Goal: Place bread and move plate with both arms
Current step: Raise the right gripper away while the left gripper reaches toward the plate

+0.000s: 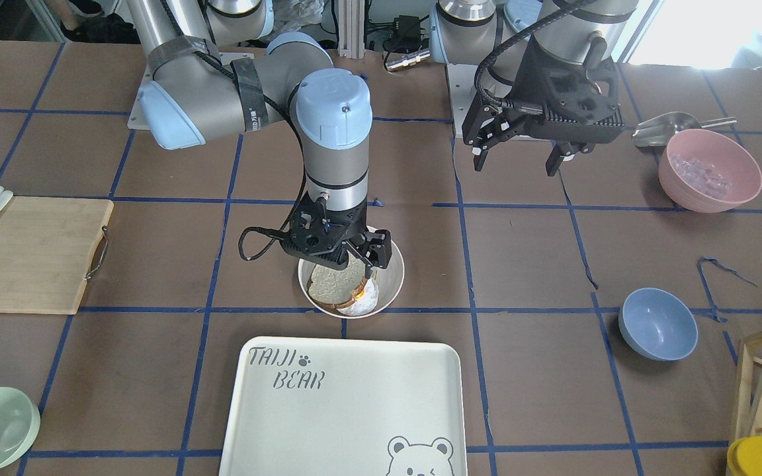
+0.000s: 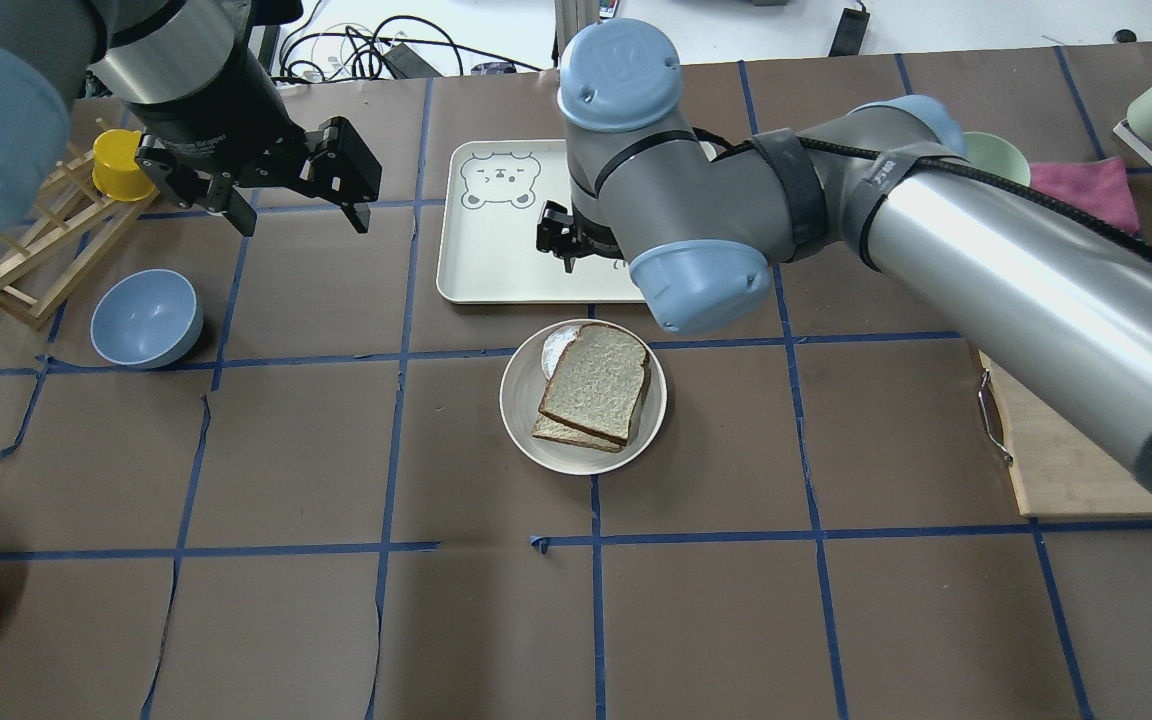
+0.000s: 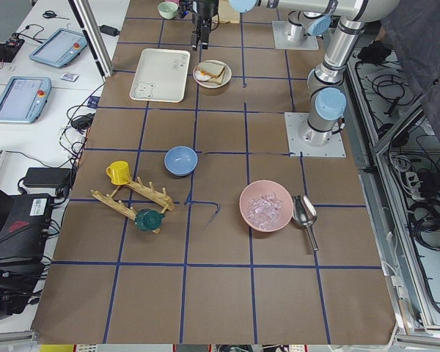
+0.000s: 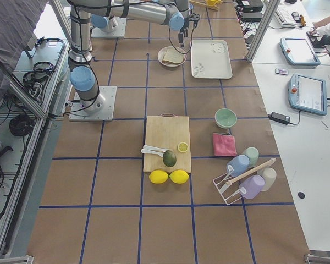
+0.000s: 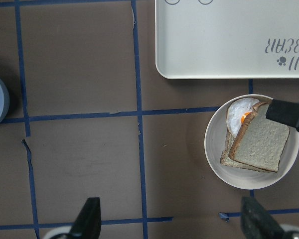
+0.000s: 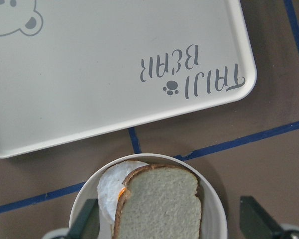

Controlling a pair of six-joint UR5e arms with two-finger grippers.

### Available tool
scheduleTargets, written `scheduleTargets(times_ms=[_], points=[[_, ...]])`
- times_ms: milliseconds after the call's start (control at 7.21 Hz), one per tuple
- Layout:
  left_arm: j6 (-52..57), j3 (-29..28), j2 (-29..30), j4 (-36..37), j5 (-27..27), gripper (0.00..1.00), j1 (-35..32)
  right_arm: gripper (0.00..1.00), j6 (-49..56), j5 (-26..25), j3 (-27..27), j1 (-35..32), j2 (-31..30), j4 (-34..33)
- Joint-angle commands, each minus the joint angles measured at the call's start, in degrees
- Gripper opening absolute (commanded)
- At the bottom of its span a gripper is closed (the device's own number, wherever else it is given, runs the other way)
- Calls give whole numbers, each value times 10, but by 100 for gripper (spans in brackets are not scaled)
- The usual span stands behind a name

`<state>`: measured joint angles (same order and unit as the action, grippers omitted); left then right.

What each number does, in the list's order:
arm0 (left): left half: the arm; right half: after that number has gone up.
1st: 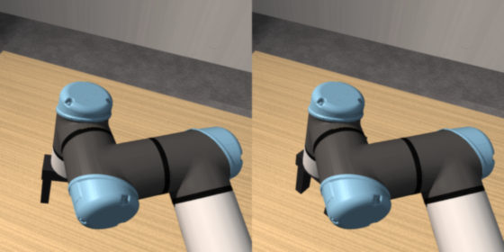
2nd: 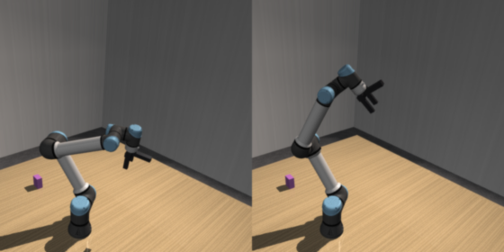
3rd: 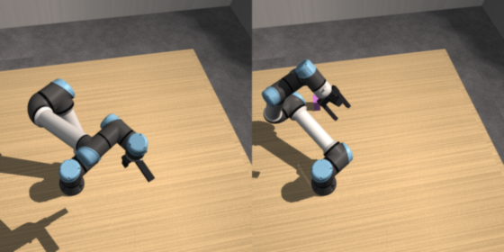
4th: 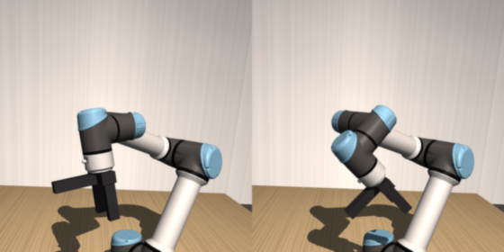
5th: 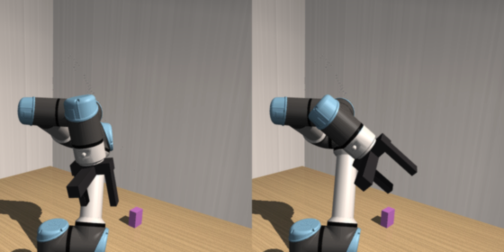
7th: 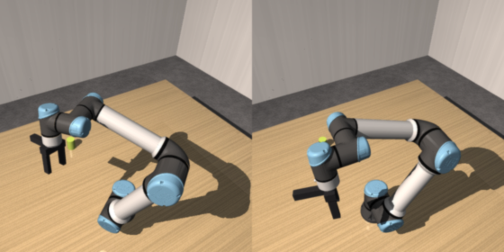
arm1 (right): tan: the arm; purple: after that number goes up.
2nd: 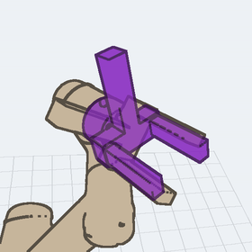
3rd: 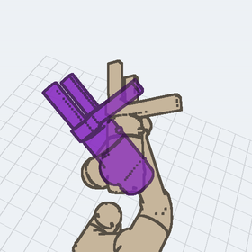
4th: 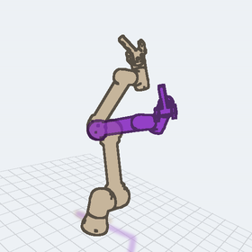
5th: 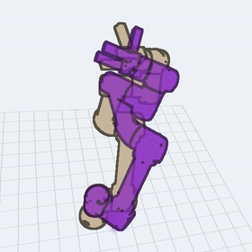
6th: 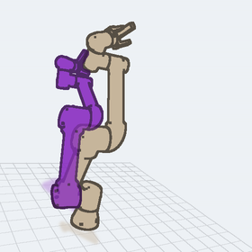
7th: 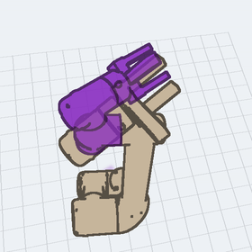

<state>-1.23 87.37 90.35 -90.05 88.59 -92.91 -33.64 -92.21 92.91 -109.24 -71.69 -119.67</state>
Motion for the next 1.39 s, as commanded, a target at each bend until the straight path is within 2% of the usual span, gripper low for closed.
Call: scheduleTargets(times_ms=[0, 139, 277, 555, 693, 832, 1109, 1248], points=[[-14, 20, 26, -2, -3, 100, 2, 100, 135, 0, -4, 62, -47, 46], [-59, 60, 33, 31, -3, 100, 2, 100, 193, 1, -11, 87, -69, 86], [-92, 110, 46, 97, -4, 100, -3, 100, 242, 2, -19, 102, -95, 108], [-143, 222, 70, 233, -106, 100, -3, 100, 313, 9, -40, 138, -117, 186], [-155, 259, 87, 282, -110, 100, -4, 100, 332, 46, -55, 155, -120, 196], [-163, 274, 107, 312, -117, 100, -12, 100, 380, 51, -64, 172, -135, 208], [-182, 276, 162, 358, -135, 95, -43, 100, 387, 49, -65, 191, -152, 216], [-179, 276, 178, 359, -136, 84, -44, 100, 388, 43, -63, 192, -157, 217]])
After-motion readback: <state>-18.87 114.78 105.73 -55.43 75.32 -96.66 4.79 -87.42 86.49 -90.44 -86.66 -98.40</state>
